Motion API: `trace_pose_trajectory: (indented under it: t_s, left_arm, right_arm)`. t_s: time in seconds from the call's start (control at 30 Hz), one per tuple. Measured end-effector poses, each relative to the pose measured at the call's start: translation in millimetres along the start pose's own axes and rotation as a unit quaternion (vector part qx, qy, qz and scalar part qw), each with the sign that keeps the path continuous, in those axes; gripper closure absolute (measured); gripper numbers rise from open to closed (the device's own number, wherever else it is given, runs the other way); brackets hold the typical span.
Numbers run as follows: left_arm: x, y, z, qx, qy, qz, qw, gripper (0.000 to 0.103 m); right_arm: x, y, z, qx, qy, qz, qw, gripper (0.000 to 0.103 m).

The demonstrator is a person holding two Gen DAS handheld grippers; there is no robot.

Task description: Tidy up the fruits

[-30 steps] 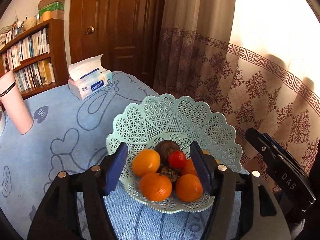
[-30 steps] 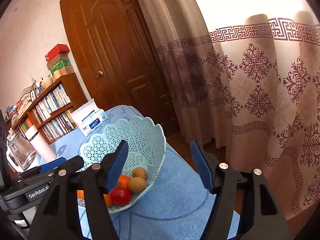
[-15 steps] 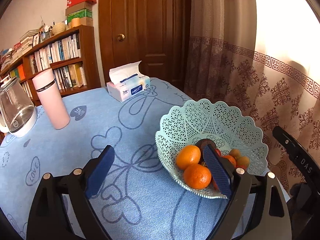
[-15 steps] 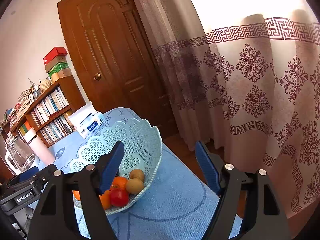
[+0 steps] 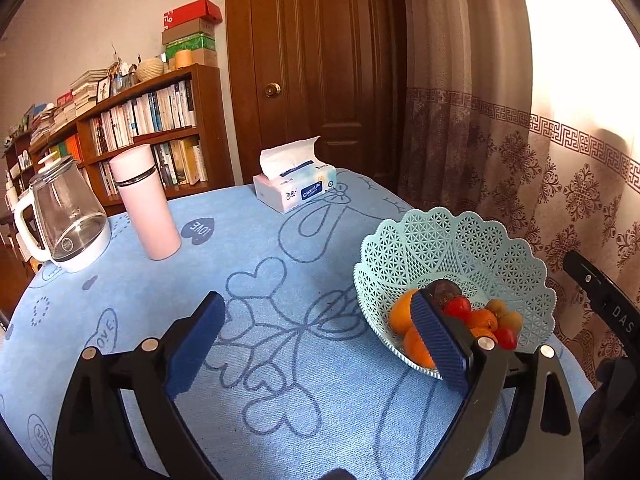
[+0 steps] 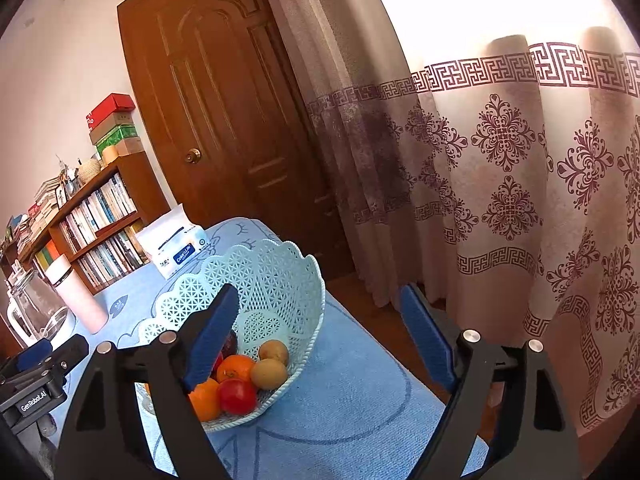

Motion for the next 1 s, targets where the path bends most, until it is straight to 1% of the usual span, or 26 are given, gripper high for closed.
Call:
trace_pose_trajectory:
  t_s: [0.23,0.27,0.3,0.37,0.53,0.63,0.67,0.8,0.93,1.0]
  left_arm:
    - [-6,3,7,0.003,0.0,0.002,1.0,0.01]
    - [-7,3,8,0.004,0.001,0.003,1.0,0.006]
    - [-8,4,9,0.007,0.001,0.002,1.0,0.005]
    - [-10,4,12,0.01,-0.001,0.0,0.9999,0.005]
    - [-15,2,14,0.014,0.001,-0.005,0.9999,0.005]
    - [-16,0,14,0.014,0.002,-0.009,0.9999,0.005]
    - [-16,0,14,0.014,0.001,-0.01,0.9998,0.005]
    - [-16,-1,14,0.025,-0.002,-0.015,0.9996,0.005]
    - [-18,1,14,0.024,0.0,-0.013,0.9996,0.005]
    - [-18,1,14,0.024,0.001,-0.012,0.9996,0.005]
  right_arm:
    - [-1,2,1,-0.007,-0.002,0.007,1.0,0.018]
    - [-1,3,1,-0.007,-0.002,0.008,1.0,0.018]
    - [-1,3,1,-0.008,-0.002,0.008,1.0,0.016]
    - [-1,3,2,-0.008,-0.005,0.009,1.0,0.013]
    - [-2,7,7,-0.009,-0.015,0.02,1.0,0.011]
    - [-3,10,11,-0.006,-0.017,0.025,1.0,0.01]
    - [-3,11,12,-0.002,-0.015,0.025,1.0,0.008]
    - [-7,12,16,0.009,-0.007,0.028,1.0,0.007]
    - [-11,19,23,0.018,-0.006,0.04,0.999,0.007]
    - [-14,25,27,0.023,-0.005,0.052,0.998,0.005]
Point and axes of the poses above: each gripper's, at about its wrist camera, not at the fingertips, and z roughly against the way its jaws point, y to its left, x to its top, the point moved 5 cm from there along -z, roughly the way its jaws point, and after that the axes turned 3 degrees about -x, right-handed, at the moved point
